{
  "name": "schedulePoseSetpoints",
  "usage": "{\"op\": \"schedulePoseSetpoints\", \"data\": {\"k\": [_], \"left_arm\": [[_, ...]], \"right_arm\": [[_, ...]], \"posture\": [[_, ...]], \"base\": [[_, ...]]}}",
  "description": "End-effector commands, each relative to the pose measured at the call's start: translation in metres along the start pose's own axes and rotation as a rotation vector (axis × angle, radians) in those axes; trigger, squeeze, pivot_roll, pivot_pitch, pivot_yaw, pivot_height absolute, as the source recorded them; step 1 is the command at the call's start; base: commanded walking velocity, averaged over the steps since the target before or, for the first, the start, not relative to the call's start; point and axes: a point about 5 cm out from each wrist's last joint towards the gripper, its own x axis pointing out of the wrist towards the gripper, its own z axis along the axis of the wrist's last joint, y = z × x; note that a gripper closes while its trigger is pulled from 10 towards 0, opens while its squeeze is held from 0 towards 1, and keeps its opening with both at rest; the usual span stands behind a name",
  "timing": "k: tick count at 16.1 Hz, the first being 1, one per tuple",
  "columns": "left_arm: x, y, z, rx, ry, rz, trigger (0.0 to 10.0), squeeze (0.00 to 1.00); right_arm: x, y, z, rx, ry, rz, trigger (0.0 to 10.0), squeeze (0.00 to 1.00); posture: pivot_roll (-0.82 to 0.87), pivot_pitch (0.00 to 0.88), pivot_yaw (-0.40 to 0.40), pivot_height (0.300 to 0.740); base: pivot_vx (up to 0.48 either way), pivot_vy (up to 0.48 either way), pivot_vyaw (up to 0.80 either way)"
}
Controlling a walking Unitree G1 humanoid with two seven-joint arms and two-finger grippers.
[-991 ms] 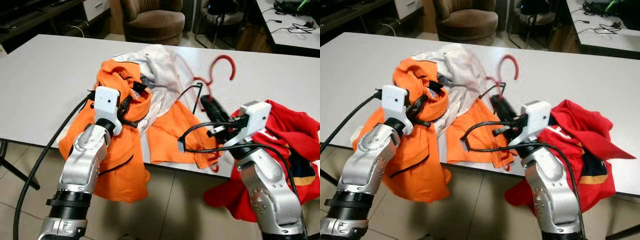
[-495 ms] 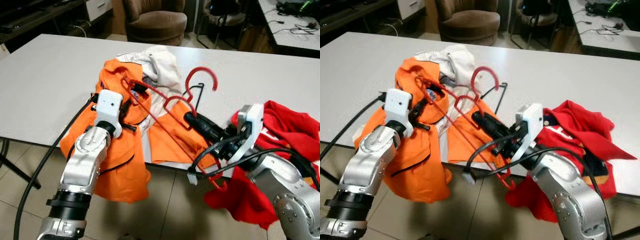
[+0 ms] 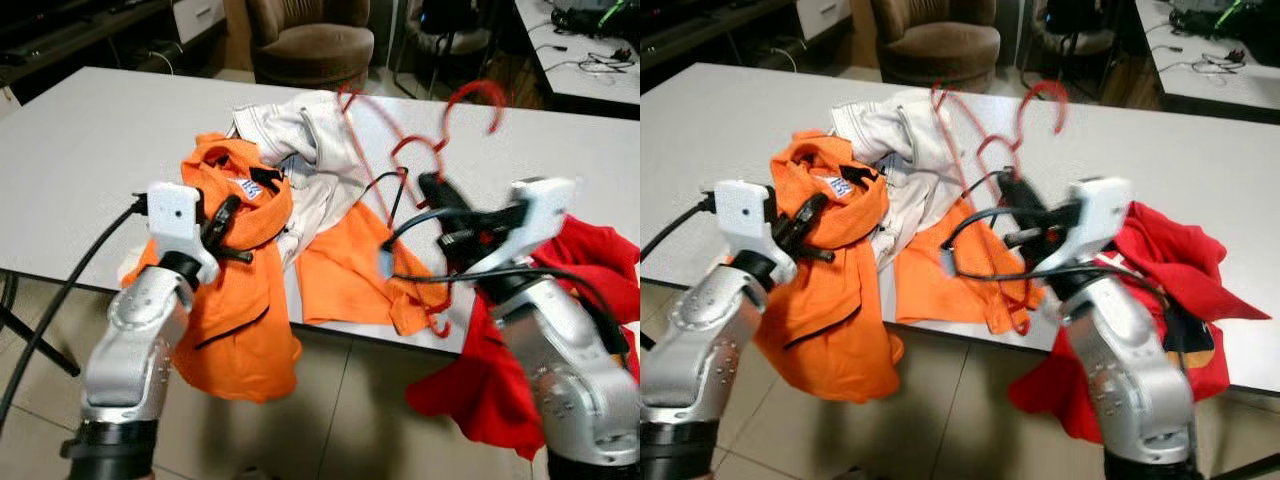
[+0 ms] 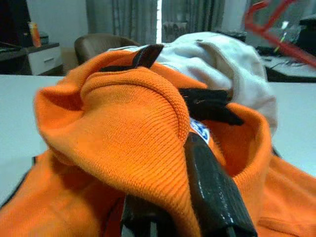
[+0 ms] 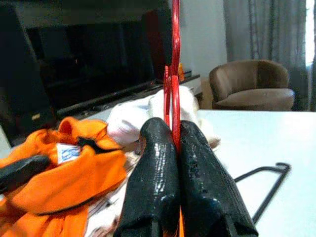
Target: Hang hanger
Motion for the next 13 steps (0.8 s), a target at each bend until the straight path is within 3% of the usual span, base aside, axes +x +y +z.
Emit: {"op": "schedulePoseSetpoints", "data": {"k": [1, 4, 13], "left_arm": [[0.002, -0.012, 0.009, 0.018, -0.024, -0.019, 10.0, 0.0], [0.001, -0.021, 0.007, 0.031, -0.015, -0.046, 10.0, 0.0], [-0.004, -0.023, 0.001, 0.063, 0.011, -0.055, 10.0, 0.0]], "right_arm": [[0.001, 0.006, -0.01, -0.034, 0.034, -0.007, 10.0, 0.0], [0.001, 0.01, -0.016, -0.039, 0.043, -0.012, 10.0, 0.0], [-0.001, 0.013, -0.024, -0.07, 0.074, 0.004, 10.0, 0.0]], "posture": [[-0.06, 0.011, 0.011, 0.74], [-0.06, 0.013, 0.012, 0.74], [-0.06, 0.003, 0.009, 0.74]], "base": [[-0.315, 0.0, 0.0], [-0.319, 0.0, 0.0], [-0.303, 0.0, 0.0]]}}
